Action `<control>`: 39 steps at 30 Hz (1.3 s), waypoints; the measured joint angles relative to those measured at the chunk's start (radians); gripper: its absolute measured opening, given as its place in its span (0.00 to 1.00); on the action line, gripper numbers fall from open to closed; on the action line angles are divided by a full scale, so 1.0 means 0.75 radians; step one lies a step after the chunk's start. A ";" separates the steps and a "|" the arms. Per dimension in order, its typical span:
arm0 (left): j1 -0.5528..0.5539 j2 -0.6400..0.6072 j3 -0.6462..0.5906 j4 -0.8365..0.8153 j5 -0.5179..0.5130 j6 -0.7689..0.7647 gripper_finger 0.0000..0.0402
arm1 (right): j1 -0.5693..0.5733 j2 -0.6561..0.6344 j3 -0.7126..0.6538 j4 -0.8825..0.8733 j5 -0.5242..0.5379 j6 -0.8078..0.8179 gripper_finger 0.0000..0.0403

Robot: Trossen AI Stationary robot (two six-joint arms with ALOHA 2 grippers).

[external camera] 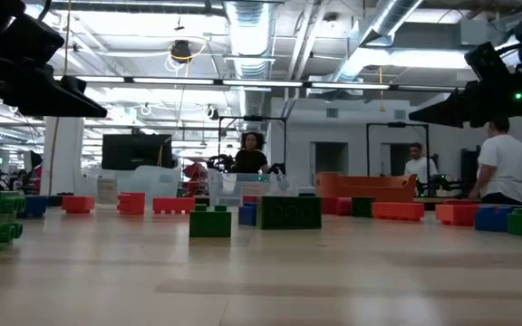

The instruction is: Sort blocks

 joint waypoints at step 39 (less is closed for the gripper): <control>0.003 0.000 -0.001 0.436 -0.084 0.314 0.20 | 0.001 0.000 -0.007 0.059 0.000 0.240 0.54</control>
